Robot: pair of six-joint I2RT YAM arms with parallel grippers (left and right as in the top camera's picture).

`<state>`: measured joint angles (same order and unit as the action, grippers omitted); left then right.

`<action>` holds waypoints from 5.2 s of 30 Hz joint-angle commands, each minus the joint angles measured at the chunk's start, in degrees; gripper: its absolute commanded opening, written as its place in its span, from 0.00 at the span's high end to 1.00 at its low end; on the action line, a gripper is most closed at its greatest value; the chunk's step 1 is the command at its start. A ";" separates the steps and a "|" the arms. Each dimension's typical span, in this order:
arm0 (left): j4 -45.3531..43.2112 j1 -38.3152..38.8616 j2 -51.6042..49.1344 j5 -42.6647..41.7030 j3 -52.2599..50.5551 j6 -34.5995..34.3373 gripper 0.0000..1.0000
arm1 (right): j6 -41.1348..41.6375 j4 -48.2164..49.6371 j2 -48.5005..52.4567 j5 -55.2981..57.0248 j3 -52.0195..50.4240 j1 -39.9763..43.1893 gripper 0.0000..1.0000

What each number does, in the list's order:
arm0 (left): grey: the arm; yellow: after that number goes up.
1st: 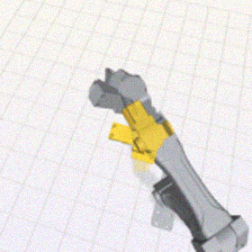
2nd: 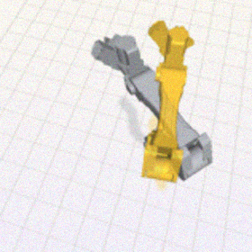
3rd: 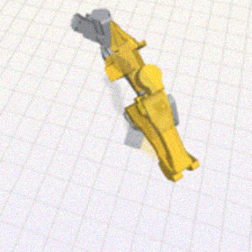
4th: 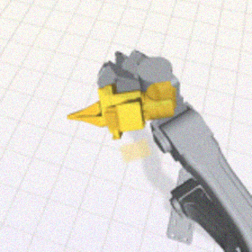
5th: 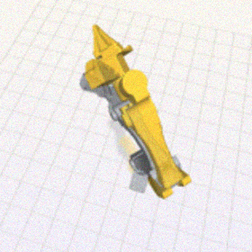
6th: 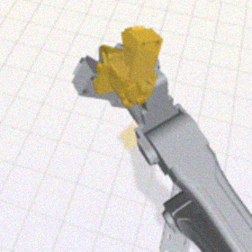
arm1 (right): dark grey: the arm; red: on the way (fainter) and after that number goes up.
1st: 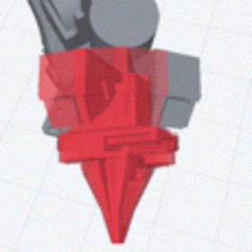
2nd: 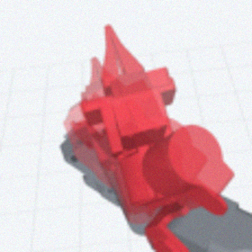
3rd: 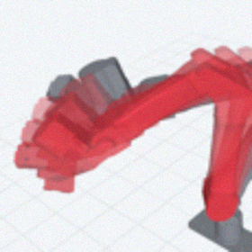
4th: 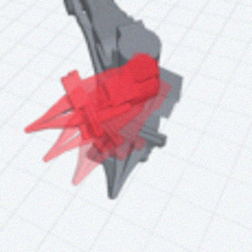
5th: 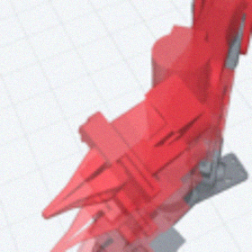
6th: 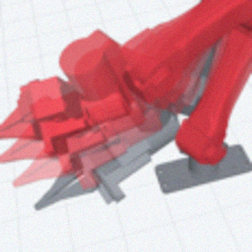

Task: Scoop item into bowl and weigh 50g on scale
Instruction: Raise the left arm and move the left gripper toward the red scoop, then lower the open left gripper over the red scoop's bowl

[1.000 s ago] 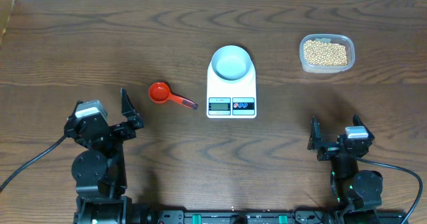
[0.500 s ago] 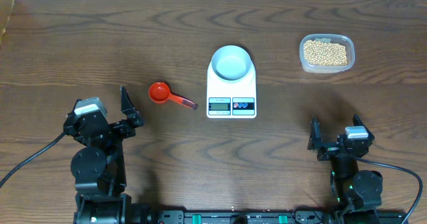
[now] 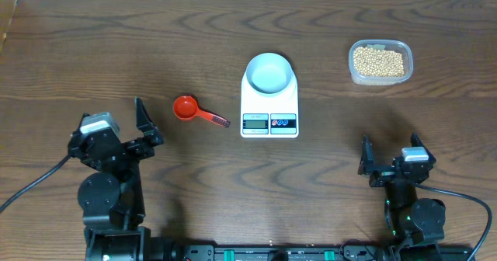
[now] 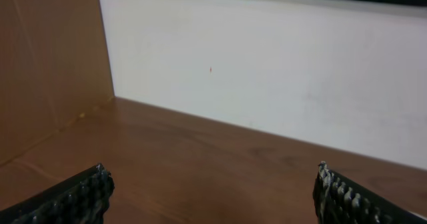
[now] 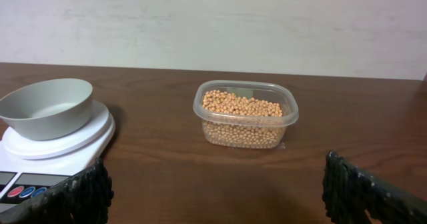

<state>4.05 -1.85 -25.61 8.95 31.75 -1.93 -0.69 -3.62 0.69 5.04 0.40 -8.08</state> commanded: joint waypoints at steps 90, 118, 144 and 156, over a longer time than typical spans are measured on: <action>32.13 -0.22 -32.37 -17.94 28.00 -3.10 0.02 | -0.68 -0.09 -0.31 0.85 -0.09 -0.59 0.01; 33.31 -0.22 -34.86 -12.33 34.23 -11.85 0.02 | -0.68 -0.11 -0.31 0.83 -0.09 -0.59 0.01; 38.95 4.72 -46.86 -2.58 39.54 -27.91 0.03 | -0.68 -0.11 -0.31 0.83 -0.09 -0.59 0.01; 35.91 9.62 -56.17 -1.81 39.54 -34.49 0.08 | -0.68 -0.09 -0.31 0.83 -0.09 -0.59 0.01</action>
<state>40.86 6.09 -79.13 6.00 69.25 -32.88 -0.69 -3.62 0.69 5.04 0.40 -8.08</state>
